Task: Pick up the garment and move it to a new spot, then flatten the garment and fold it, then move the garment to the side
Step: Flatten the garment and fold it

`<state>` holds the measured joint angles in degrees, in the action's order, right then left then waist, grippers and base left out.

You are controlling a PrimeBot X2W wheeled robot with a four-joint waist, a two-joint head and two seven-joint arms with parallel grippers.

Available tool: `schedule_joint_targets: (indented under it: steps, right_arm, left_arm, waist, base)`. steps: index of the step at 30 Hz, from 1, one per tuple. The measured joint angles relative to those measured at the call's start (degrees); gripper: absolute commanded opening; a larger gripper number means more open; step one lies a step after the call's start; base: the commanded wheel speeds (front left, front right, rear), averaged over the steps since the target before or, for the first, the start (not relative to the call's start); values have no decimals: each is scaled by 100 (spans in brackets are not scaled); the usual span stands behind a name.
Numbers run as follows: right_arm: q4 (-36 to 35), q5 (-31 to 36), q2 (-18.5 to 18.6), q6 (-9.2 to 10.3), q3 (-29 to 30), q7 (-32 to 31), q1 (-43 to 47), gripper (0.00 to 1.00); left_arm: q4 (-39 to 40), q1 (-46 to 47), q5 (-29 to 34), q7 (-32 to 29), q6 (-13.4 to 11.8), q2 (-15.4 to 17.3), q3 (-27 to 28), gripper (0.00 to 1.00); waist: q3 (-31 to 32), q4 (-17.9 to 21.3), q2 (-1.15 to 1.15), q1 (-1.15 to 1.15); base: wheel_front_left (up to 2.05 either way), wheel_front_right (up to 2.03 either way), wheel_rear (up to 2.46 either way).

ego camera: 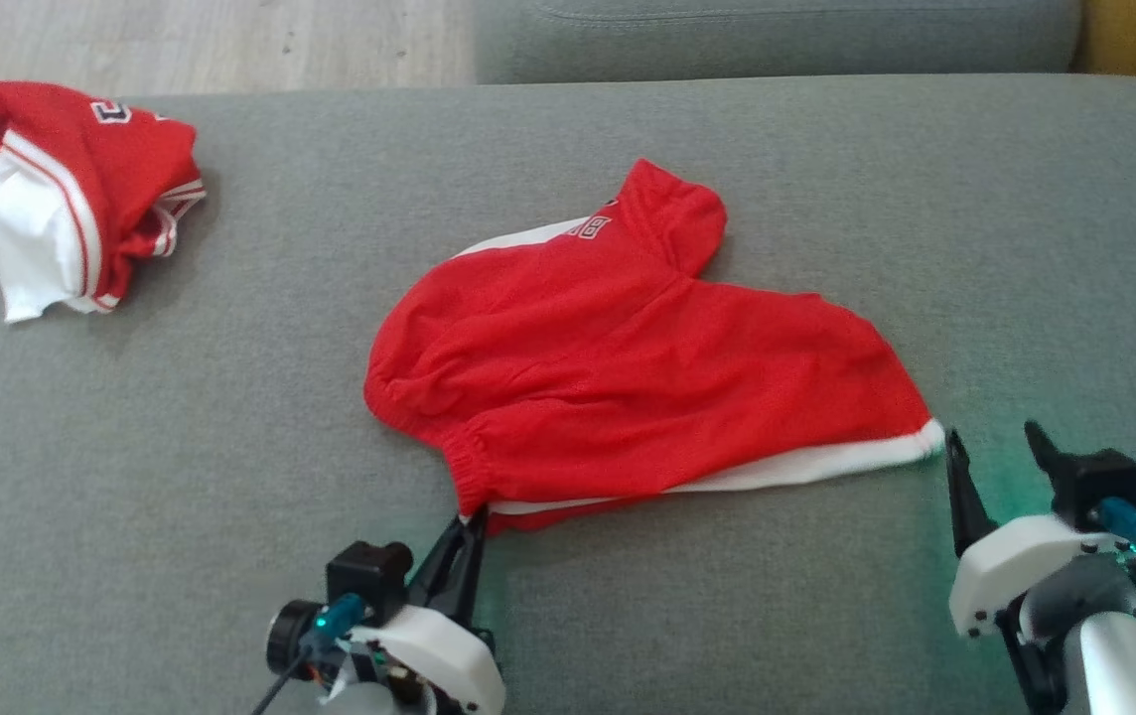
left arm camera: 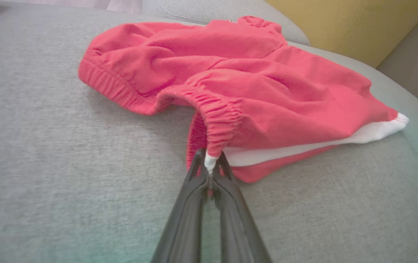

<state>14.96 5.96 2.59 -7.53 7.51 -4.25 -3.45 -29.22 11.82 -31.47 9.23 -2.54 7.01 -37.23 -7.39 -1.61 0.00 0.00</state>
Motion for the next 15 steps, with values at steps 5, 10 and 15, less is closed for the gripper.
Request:
schedule_joint_targets:
  steps: [5,10,15]
  right_arm:
    - [302,-19,111,0,-210,-542,-7,100]
    - [341,-249,270,-1,-455,-762,-6,100]
    - [409,-508,422,0,-704,-900,-43,79]
  left_arm:
    - [55,-2,-40,37,-5,110,30,0]
    - [168,-3,-41,42,-49,114,29,0]
    - [232,-3,-42,44,-91,130,30,0]
  waist:
    - [-7,-132,0,0]
    - [-36,-190,0,0]
    - [-97,-206,0,0]
  base:
    - [0,0,0]
    - [0,0,0]
    - [0,0,0]
